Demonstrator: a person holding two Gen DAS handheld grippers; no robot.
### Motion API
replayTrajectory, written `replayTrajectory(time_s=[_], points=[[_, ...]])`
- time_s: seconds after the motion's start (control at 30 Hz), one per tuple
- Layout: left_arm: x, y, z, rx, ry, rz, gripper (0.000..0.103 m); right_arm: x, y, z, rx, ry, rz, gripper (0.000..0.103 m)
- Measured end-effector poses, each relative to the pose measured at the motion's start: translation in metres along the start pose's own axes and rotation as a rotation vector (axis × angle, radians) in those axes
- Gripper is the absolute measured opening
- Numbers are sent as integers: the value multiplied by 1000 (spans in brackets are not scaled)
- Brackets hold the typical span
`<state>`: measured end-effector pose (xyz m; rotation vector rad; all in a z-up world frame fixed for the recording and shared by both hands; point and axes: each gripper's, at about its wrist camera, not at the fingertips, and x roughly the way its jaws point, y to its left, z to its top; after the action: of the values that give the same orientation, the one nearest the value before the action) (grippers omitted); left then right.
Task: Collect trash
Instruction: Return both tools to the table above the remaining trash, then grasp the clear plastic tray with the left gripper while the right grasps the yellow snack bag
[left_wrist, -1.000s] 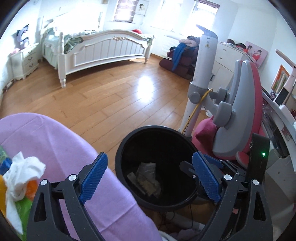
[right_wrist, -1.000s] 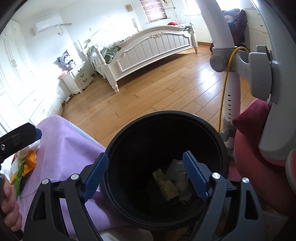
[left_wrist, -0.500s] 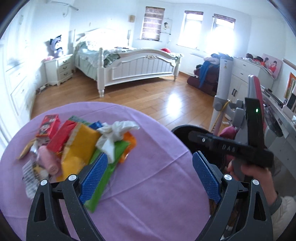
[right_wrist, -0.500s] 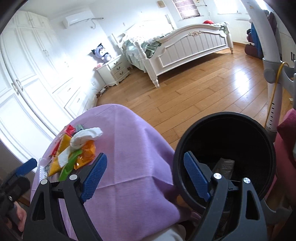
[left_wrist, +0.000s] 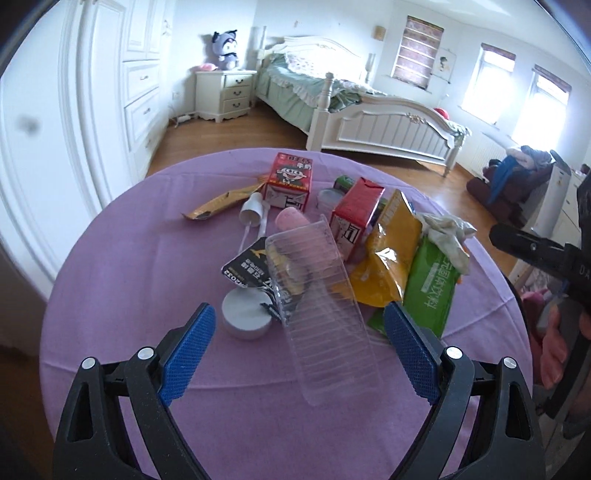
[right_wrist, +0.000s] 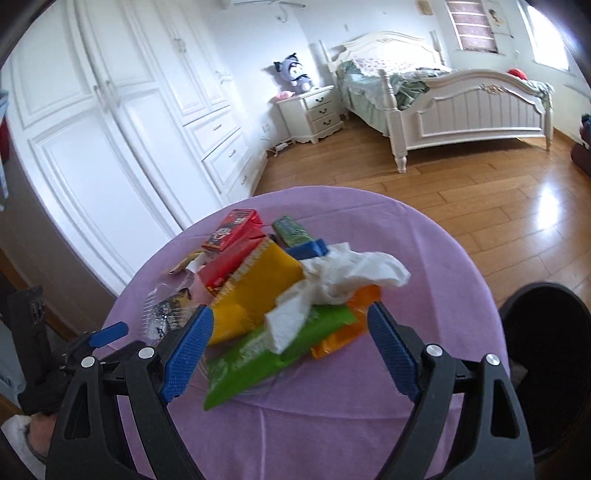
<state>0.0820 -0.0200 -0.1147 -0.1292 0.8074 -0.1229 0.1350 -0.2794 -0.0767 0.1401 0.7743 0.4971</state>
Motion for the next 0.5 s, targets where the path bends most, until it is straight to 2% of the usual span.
replayTrajectory(time_s=[0.07, 0.13, 0.2, 0.27, 0.43, 0.5], points=[[10, 0, -1, 3, 22, -18, 75, 13, 11, 10, -65, 8, -15, 92], [16, -1, 3, 10, 20, -30, 74, 29, 14, 21, -115, 37, -32, 92], [17, -3, 1, 24, 18, -42, 64, 45, 13, 30, -166, 77, -41, 92], [18, -4, 3, 30, 22, -68, 58, 61, 11, 38, -213, 121, -47, 92], [20, 2, 5, 47, 12, -104, 53, 91, 7, 46, -287, 251, 48, 92], [20, 7, 7, 41, 11, -127, 50, 98, 4, 45, -278, 330, 119, 90]])
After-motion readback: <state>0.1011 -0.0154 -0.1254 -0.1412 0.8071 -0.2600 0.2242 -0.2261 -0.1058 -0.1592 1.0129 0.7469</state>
